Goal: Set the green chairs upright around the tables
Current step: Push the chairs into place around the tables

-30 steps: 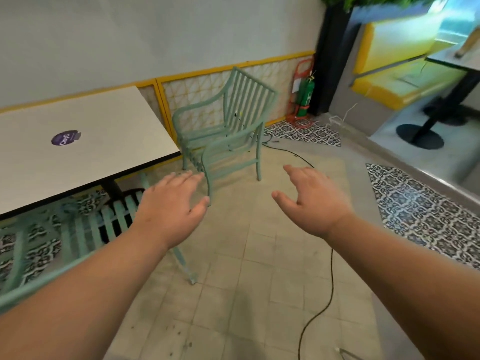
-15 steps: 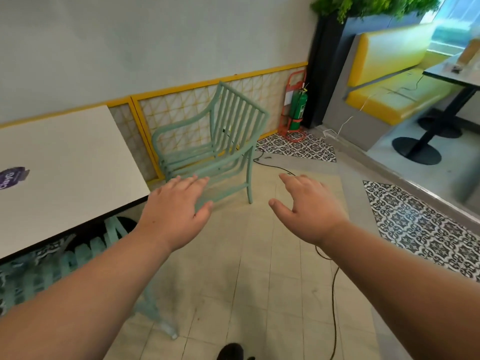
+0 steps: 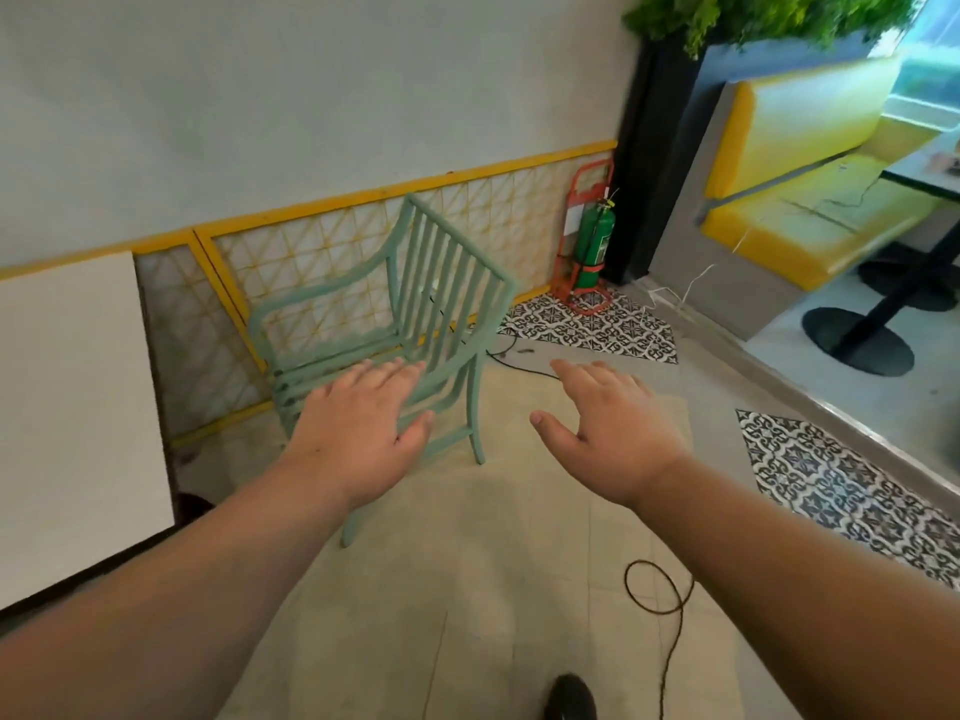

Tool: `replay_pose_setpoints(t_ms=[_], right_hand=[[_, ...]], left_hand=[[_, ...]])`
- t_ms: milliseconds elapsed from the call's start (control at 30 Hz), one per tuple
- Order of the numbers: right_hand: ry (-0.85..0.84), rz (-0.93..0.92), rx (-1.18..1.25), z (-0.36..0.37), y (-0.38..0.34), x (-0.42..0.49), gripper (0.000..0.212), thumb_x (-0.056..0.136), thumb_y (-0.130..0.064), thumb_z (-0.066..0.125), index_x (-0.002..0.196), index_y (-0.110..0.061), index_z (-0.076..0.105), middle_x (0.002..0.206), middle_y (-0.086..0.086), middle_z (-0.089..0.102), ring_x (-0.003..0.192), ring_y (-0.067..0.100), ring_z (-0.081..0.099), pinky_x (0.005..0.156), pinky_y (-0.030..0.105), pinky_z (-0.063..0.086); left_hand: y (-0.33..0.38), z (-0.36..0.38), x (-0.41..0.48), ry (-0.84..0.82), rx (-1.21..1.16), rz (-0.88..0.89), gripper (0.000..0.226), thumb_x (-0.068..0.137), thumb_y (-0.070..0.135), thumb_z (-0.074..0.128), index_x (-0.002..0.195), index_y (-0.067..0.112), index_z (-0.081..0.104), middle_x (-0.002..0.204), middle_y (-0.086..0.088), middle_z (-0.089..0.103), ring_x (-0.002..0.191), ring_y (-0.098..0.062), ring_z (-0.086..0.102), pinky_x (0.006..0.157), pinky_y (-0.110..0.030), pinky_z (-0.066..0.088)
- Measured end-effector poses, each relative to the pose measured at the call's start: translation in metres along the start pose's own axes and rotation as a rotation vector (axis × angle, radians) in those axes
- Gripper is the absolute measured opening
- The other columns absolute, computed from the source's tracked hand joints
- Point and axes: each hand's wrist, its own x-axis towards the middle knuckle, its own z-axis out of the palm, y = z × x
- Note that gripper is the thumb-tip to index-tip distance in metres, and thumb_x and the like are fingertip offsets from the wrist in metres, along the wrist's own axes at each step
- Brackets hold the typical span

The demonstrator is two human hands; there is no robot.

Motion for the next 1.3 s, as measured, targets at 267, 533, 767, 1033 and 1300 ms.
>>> replay_pose_setpoints(t_ms=[267,533,767,1033,1300], right_hand=[[-0.1,-0.128,-0.061,-0.011,0.073,0.117,0.07,0.1,-0.059,0.04,0.158,-0.021,0.031,0.156,0.001,0.045,0.148,0.023,0.032,0.12,0.042,0.025],[-0.11,-0.255,-0.02,-0.001,0.074,0.251,0.071,0.098,-0.061,0.041,0.157,-0.023,0.033,0.155,0.0,0.047,0.147,0.024,0.036,0.121,0.043,0.028],[-0.082,-0.317,0.02,-0.003,0.087,0.364,0.065,0.096,-0.059,0.043,0.151,-0.024,0.042,0.143,-0.004,0.056,0.138,0.02,0.042,0.113,0.04,0.032],[-0.138,-0.413,0.001,-0.012,0.14,0.487,0.071,0.1,-0.059,0.04,0.16,-0.024,0.028,0.16,-0.004,0.04,0.153,0.022,0.025,0.122,0.039,0.019],[-0.254,-0.635,-0.075,-0.012,0.208,0.627,0.069,0.103,-0.056,0.037,0.162,-0.023,0.023,0.165,-0.002,0.033,0.156,0.023,0.015,0.125,0.039,0.011]], left_hand=[[0.038,0.007,0.086,0.032,-0.074,-0.146,0.07,0.094,0.06,0.026,0.158,0.032,0.029,0.163,0.006,0.036,0.15,-0.021,0.031,0.118,-0.044,0.029],[-0.009,0.012,0.167,-0.002,-0.039,-0.309,0.065,0.098,0.059,0.035,0.157,0.033,0.028,0.161,0.008,0.037,0.15,-0.022,0.03,0.117,-0.047,0.032],[-0.028,0.009,0.279,-0.006,-0.022,-0.324,0.066,0.099,0.06,0.033,0.159,0.036,0.021,0.163,0.01,0.032,0.151,-0.021,0.027,0.118,-0.048,0.029],[-0.012,0.012,0.405,-0.006,-0.04,-0.397,0.066,0.1,0.06,0.029,0.16,0.036,0.018,0.166,0.012,0.025,0.154,-0.018,0.019,0.121,-0.046,0.023],[0.035,0.043,0.488,0.002,-0.087,-0.684,0.066,0.099,0.058,0.033,0.159,0.034,0.021,0.164,0.008,0.03,0.151,-0.019,0.025,0.118,-0.046,0.029]])
